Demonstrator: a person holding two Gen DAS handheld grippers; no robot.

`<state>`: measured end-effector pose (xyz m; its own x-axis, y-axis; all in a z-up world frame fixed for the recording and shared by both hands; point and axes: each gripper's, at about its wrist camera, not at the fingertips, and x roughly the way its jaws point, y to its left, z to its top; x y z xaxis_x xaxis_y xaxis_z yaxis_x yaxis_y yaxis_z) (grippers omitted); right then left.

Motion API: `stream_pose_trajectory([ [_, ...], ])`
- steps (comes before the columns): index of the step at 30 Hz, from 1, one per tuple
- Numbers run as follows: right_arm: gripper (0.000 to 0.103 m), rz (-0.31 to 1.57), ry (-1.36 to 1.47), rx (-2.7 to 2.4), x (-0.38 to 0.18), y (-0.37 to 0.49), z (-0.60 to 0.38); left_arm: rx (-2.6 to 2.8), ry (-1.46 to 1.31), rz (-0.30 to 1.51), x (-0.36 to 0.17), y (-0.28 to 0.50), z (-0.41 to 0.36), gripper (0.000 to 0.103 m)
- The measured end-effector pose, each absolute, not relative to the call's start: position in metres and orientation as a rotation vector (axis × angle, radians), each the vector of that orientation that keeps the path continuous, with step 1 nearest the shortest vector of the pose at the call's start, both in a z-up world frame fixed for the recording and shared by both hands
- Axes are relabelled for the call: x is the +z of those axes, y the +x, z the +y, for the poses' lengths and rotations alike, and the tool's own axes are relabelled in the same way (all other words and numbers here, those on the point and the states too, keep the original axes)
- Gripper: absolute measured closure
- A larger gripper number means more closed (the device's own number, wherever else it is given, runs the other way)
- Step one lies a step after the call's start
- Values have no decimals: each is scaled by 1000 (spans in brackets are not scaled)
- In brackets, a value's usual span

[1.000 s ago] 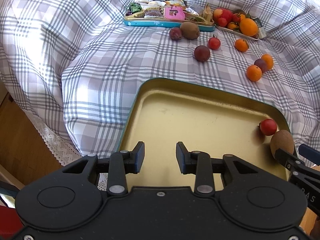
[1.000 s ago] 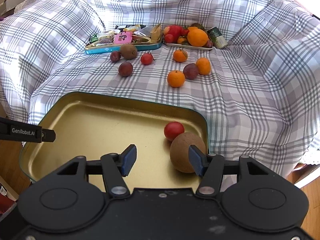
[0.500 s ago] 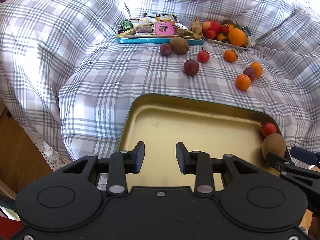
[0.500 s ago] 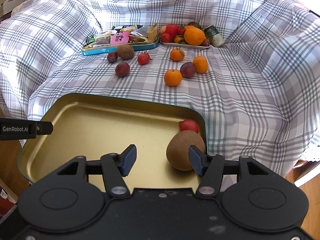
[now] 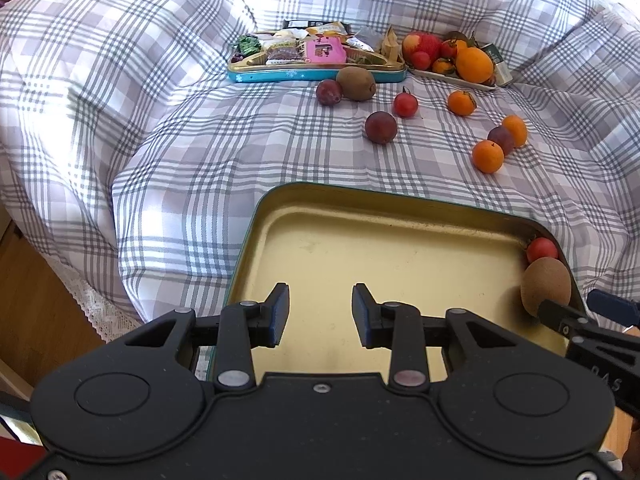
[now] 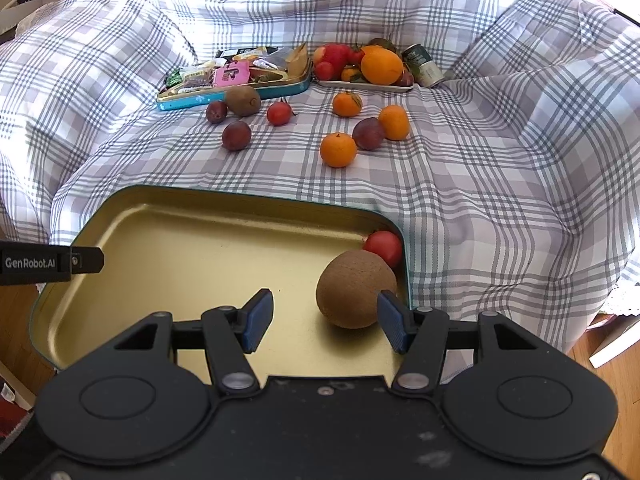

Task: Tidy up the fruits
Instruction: 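Move both open tools back toward the scattered fruit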

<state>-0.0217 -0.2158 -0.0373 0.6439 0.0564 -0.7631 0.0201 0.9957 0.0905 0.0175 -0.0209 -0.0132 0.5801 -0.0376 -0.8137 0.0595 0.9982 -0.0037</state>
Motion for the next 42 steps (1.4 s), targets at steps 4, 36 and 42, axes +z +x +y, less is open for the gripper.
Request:
stream_pose_trajectory([
  [4, 43, 857, 143, 16, -36, -20, -222, -61, 57, 935, -14, 21, -26, 60],
  [36, 39, 808, 151, -76, -45, 56, -223, -161, 87, 948, -20, 113, -44, 60],
  [42, 39, 843, 147, -66, -52, 90, -224, -188, 94, 952, -24, 148, -47, 60],
])
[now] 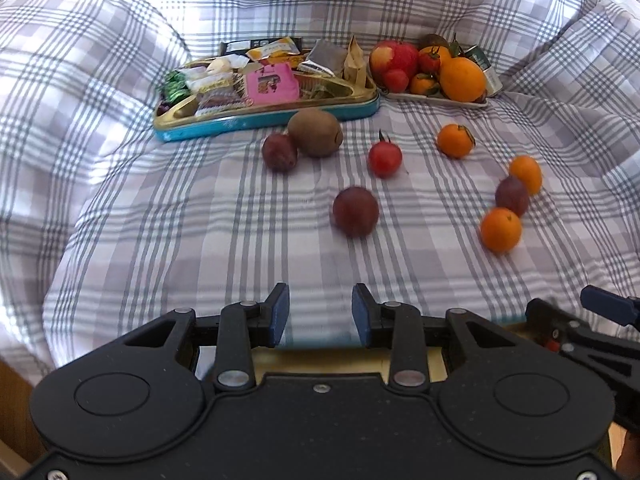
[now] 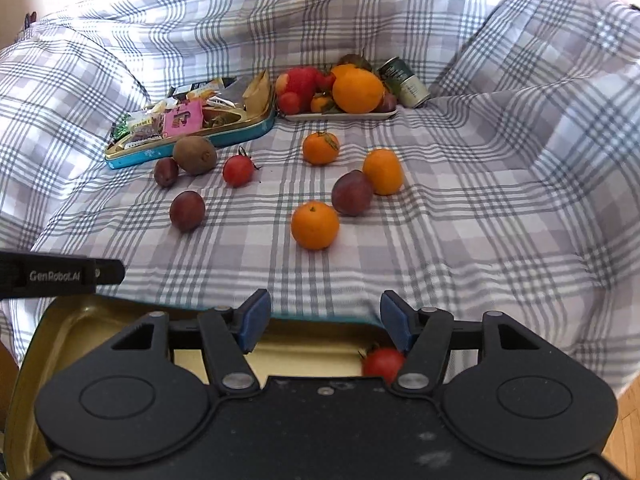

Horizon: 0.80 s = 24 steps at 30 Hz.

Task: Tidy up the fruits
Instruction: 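Move both open tools back toward the scattered fruit, then grasp the dark red plum with the left tool while the right tool grasps a mandarin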

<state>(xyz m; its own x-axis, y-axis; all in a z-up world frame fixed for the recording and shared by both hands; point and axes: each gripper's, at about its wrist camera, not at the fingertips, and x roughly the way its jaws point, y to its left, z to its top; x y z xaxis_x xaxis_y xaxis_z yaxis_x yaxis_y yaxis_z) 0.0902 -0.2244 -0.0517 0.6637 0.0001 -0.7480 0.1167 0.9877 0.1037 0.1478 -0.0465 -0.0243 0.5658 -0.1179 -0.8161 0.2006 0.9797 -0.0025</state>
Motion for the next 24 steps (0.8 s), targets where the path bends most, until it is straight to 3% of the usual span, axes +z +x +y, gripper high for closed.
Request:
stream_pose_trajectory([
  [11, 39, 886, 97, -79, -66, 141, -220, -220, 53, 1083, -46, 200, -54, 60],
  [24, 44, 950, 101, -93, -86, 171, -221, -195, 59, 1089, -53, 217, -53, 60],
])
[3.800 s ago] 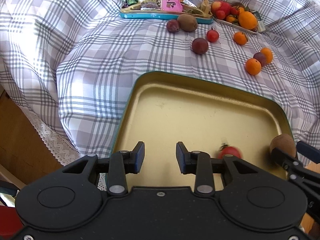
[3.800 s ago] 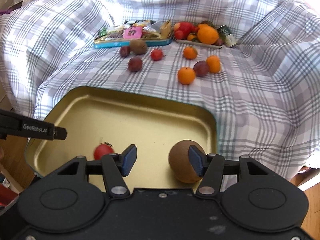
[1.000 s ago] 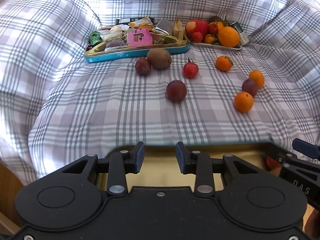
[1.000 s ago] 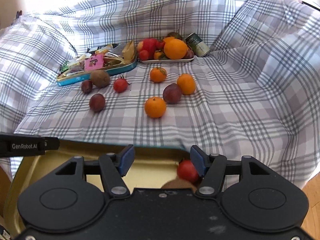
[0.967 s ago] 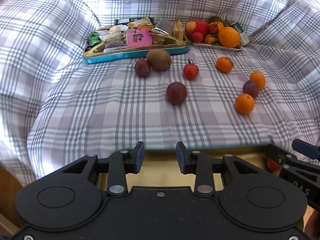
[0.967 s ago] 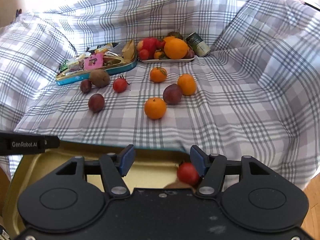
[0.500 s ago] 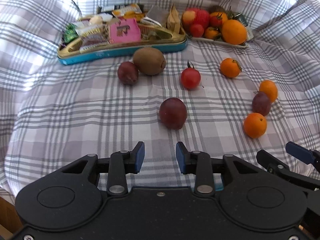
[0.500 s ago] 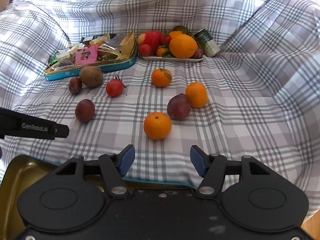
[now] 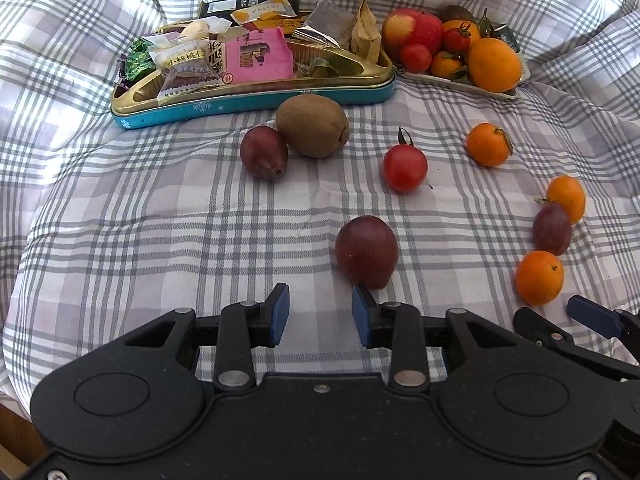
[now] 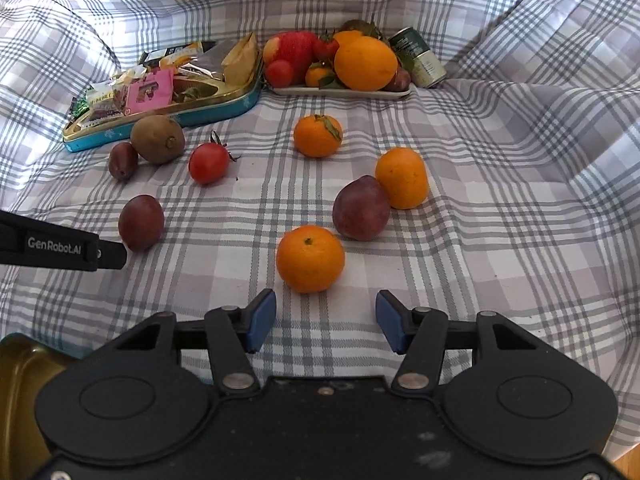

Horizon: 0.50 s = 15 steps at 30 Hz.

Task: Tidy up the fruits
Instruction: 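Grasp the dark red plum with the left tool while the right tool grasps a mandarin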

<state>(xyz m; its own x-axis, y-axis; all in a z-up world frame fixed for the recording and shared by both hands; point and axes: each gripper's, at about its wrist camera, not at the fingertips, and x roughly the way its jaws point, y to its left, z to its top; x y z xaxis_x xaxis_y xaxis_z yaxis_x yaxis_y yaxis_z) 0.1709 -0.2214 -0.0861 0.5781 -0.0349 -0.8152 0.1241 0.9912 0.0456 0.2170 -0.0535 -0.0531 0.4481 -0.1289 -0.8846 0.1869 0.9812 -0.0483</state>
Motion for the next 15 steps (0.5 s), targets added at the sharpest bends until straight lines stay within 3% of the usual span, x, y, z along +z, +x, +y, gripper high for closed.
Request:
stream_pose_trajectory([
  [6, 45, 940, 81, -93, -91, 182, -217, -203, 73, 1084, -54, 218, -54, 60],
  [12, 63, 924, 55, -78, -91, 190, -214, -241, 87, 1054, -49, 219, -56, 60],
  [15, 63, 913, 37, -74, -91, 189, -212, -275, 90, 1031, -44, 218, -58, 60],
])
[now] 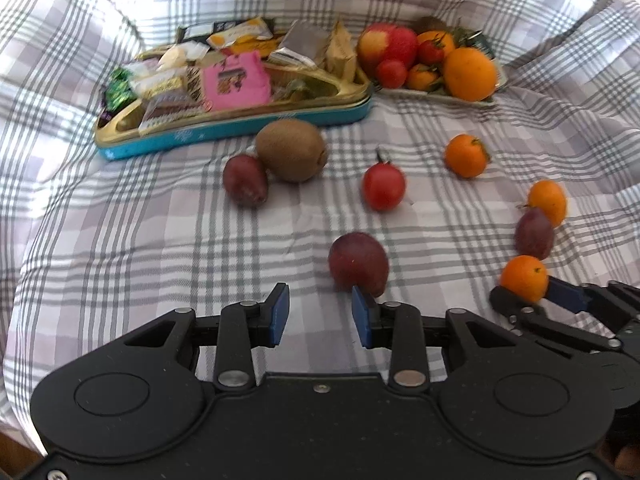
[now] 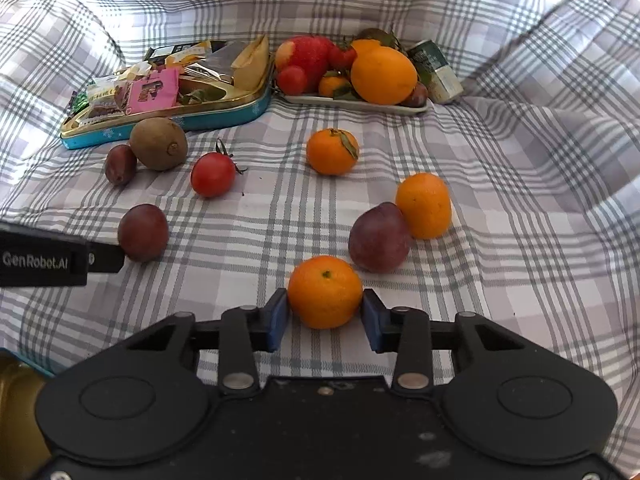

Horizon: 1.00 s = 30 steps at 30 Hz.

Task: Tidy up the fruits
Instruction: 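Grasp the dark red plum with the left tool while the right tool grasps a mandarin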

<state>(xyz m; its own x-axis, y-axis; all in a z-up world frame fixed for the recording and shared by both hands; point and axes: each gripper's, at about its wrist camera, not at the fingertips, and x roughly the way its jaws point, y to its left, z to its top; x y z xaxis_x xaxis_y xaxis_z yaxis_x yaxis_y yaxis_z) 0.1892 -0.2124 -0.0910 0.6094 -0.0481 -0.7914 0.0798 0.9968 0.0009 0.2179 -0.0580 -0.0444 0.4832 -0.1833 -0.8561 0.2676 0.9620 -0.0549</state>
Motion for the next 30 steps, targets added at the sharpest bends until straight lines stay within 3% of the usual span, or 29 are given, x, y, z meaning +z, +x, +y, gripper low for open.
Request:
stream_pose_trajectory([
  [23, 63, 913, 116, -84, -89, 172, -226, -290, 131, 1023, -60, 236, -85, 55],
  [30, 63, 868, 124, -91, -72, 151, -229, -268, 56, 1005, -38, 221, -70, 55],
])
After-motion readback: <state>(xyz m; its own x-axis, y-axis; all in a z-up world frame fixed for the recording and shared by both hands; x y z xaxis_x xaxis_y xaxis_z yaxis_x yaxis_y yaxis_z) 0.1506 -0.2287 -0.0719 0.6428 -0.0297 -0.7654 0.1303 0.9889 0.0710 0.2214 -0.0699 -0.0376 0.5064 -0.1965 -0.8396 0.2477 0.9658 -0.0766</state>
